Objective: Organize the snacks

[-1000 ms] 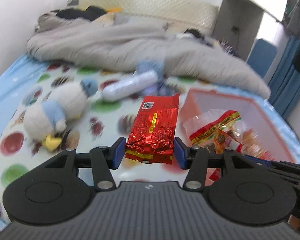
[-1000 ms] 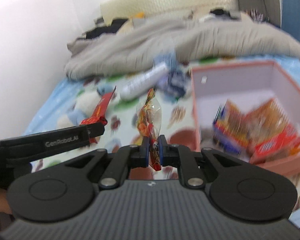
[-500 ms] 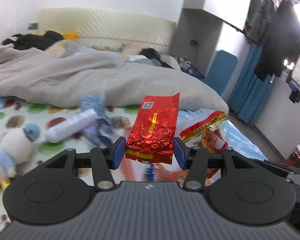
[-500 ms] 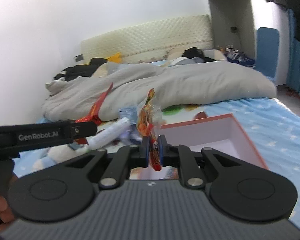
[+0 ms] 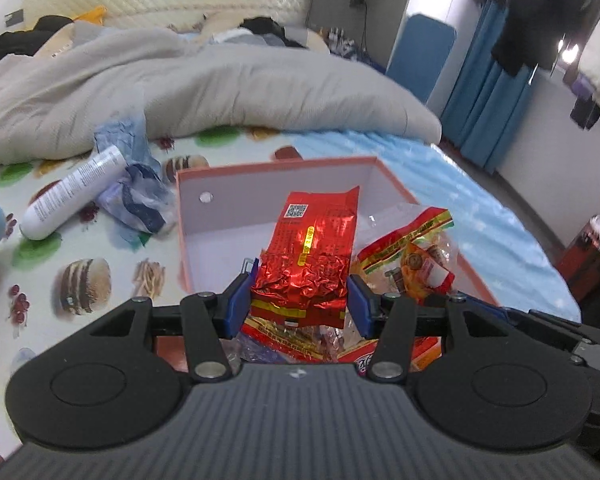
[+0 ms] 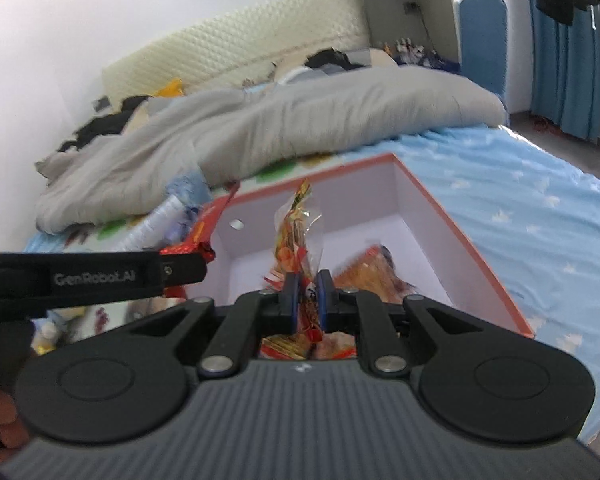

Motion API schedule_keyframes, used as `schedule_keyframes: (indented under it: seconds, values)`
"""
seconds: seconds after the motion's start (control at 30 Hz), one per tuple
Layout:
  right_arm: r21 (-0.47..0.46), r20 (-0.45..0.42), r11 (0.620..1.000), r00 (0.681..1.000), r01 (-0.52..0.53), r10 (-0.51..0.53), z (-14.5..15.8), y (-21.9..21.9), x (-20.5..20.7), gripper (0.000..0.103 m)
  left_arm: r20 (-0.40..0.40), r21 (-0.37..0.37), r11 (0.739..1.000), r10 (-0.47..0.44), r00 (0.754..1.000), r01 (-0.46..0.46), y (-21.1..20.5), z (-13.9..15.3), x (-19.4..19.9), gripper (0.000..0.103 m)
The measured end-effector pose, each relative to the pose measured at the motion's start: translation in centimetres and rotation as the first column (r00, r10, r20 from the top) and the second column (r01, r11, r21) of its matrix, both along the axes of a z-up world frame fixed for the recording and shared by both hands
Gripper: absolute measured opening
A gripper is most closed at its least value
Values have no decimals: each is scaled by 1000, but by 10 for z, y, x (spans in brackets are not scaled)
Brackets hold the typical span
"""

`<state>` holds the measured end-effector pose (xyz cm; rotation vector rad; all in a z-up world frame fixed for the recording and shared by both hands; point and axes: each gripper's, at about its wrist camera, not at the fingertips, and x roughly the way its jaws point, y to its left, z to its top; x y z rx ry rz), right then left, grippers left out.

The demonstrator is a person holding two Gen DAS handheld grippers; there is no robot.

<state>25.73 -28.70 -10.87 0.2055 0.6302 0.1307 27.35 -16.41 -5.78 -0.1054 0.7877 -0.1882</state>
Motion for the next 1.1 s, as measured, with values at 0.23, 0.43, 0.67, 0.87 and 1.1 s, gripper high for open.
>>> schedule_keyframes:
  seconds: [0.23, 0.43, 0.67, 0.87, 1.1]
  values:
    - [15, -63, 1000, 998, 5, -4, -34, -4, 20, 15, -60, 31, 1000, 2, 998, 0, 0, -33, 21, 58]
    - [28, -82, 1000, 997, -7, 9, -43, 3, 20, 24, -73, 28, 1000, 7, 997, -5, 8, -35, 23, 58]
    - [18, -53, 1000, 998, -19, 20, -25, 6, 9, 71, -41, 48, 999, 15, 999, -13, 16, -11, 9, 72]
    - [-2, 39, 999, 998, -42, 42, 22, 6, -16, 70, 33, 35, 999, 11, 999, -12, 29, 40, -15, 72]
    - [-20, 196, 999, 980, -27, 30, 96, 7, -60, 70, 155, 41, 999, -20, 988, 14, 38, 103, -56, 74]
